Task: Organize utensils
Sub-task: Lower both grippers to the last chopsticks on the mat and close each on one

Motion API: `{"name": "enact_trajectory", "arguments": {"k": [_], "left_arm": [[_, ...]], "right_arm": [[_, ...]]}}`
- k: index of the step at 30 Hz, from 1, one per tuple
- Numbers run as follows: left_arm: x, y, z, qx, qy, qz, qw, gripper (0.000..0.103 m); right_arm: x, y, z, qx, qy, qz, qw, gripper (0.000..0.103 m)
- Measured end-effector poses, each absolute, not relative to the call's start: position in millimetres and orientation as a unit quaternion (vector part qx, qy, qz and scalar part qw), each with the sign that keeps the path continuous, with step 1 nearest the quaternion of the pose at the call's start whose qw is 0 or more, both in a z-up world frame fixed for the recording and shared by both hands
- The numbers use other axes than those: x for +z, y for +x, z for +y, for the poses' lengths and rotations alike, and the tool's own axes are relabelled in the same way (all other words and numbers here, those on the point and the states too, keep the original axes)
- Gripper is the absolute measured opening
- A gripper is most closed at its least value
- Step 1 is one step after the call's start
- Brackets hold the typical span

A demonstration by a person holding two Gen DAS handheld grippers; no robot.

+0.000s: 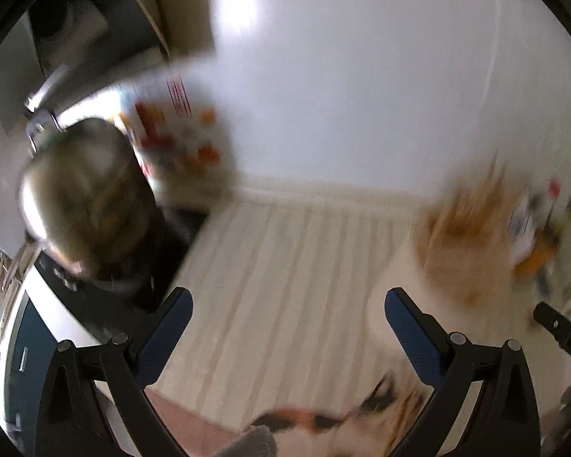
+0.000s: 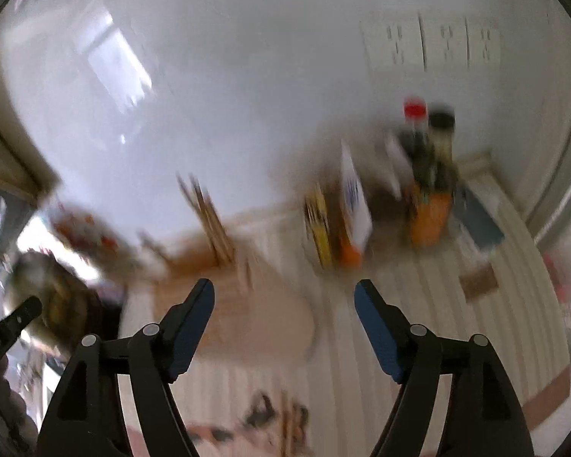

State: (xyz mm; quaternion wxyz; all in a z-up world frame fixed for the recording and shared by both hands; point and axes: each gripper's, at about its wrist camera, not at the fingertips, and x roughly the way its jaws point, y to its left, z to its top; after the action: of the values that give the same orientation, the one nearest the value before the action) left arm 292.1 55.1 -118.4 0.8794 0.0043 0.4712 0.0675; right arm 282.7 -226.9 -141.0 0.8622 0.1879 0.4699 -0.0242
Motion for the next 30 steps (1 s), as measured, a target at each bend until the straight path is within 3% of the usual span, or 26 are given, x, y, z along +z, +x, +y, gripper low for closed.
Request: {"name": "enact_trajectory", "arguments": {"k": [5,10,16,18,19,22,30], "left_arm": [[-232,270,51,0.075,0.045,0.576,0.813,0.103],[-304,251,43,0.076,0.079,0.637,0.763,0.103],[-338,236,31,0.070,0.104,0.659,0.741,0.103],[-341,233,29,0.068,0.103,0.662,0.739,0.103],[-342,232,28,0.068,0.105,0.663,0.738,0.103],[-340,232,25,0.064,0.108,0.662,0.739,0.103],[-329,232,-21,0.003,0.105,0.665,0.740,0.103]], "right_arm": [[-237,255,-205,-0.013,0.197,0.580,0.790,0.076],[-314,236,-180,-0.003,0.199,0.658,0.726,0.057],[-351,229,-157,0.002,0.173,0.685,0.708,0.045],[-352,232,-150,0.005,0.159,0.690,0.707,0.030],[-353,232,-144,0.004,0.142,0.688,0.712,0.029],[-351,234,-128,0.004,0.084,0.688,0.721,0.007],[-343,219,-174,-0.032,0.052,0.691,0.721,0.006]]}}
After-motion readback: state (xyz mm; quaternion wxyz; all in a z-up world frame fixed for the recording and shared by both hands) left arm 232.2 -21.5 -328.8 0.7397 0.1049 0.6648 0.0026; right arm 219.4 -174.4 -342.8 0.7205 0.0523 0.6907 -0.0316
